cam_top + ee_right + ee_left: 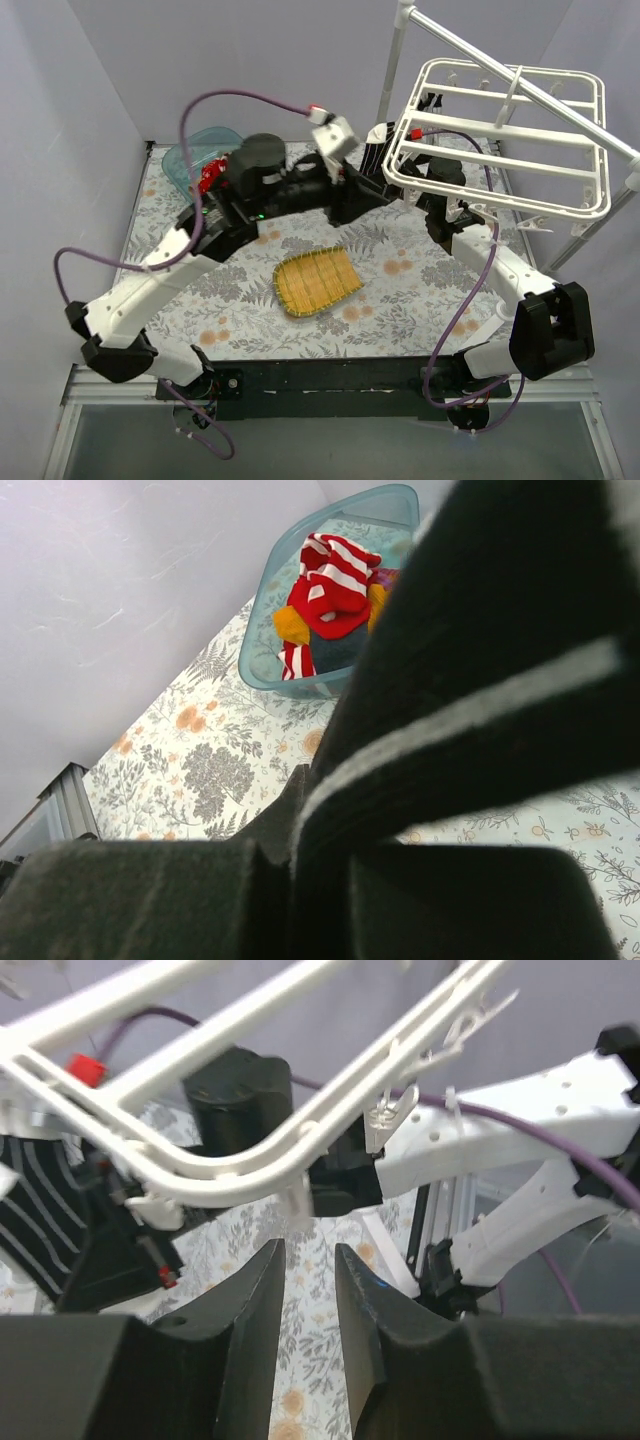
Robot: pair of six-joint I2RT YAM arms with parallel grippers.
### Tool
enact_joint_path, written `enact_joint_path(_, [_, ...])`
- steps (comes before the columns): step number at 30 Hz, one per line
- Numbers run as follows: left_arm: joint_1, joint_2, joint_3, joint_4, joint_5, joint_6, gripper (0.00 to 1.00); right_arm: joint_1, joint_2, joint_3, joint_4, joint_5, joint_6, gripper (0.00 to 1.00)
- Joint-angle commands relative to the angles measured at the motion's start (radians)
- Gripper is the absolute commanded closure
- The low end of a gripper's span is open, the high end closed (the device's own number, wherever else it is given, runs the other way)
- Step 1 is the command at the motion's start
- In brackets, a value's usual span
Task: Remove the socks clipped to the hanger
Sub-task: Adjust the hanger on the clothesline.
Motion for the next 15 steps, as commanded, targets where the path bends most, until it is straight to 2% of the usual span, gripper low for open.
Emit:
enact_joint_path(1, [0.180,-0.130,-0.052,0.090,0.237,-0.162,0.69,0.003,-0.041,0.004,0.024,-0.006,-0.005,0.99])
enact_joint_path(3, [0.255,-0.126,-0.035,0.119,0.285,-0.241,0.61,0.003,-0.041,0.002,0.021,-0.007,-0.006,0.99])
enact_joint_path(4, [0.275,-0.114,-0.020,0.121,0.304,-0.263,0.51,0.003,-0.041,0.002,0.021,-0.007,-0.008,0.99])
enact_joint_path(7, [0.340,-0.040,0.051,0.137,0.404,-0.364,0.40,0.003,-0.045,0.004,0.016,-0.006,-0.012,0.99])
enact_joint_path(10, [0.391,0.034,0.089,0.174,0.485,-0.438,0.34,0.001,-0.047,0.005,0.013,-0.004,-0.012,0.99])
enact_joint_path(11, [0.401,0.049,0.089,0.215,0.530,-0.459,0.28,0.001,-0.047,0.009,0.013,-0.006,-0.014,0.99])
enact_joint_path(15, [0.429,0.123,0.112,0.306,0.599,-0.553,0.24,0.003,-0.045,0.013,0.012,-0.007,-0.011,0.99])
